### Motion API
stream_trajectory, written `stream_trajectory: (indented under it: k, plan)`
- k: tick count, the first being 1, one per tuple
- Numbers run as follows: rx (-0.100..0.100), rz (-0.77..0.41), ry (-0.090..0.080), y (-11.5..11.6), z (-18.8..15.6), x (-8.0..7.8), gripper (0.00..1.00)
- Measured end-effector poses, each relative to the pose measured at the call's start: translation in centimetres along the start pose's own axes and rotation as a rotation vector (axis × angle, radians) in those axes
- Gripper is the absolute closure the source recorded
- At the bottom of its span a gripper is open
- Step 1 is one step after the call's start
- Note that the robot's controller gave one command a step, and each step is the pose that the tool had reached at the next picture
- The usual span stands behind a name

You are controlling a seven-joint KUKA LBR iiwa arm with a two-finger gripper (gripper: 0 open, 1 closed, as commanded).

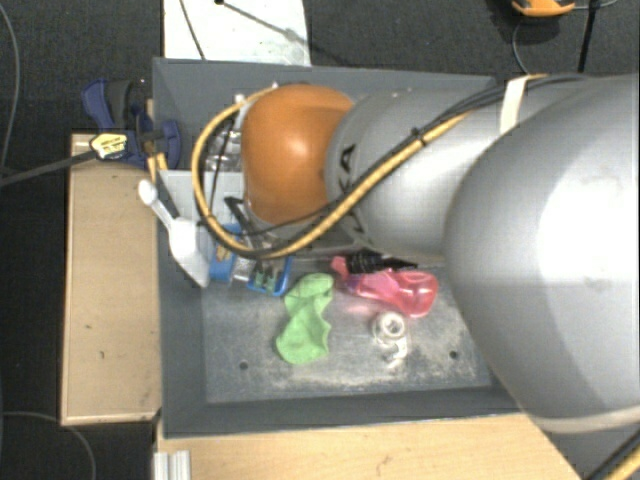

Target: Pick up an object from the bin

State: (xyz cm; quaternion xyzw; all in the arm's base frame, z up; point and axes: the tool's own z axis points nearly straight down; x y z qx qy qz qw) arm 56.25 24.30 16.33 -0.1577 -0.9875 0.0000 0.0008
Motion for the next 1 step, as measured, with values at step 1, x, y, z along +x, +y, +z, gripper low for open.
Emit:
stream_trajectory:
  k: [1]
  plan:
    - [-0.003,0.000,-0.004,0.04,-1.40,-0.08,1.00]
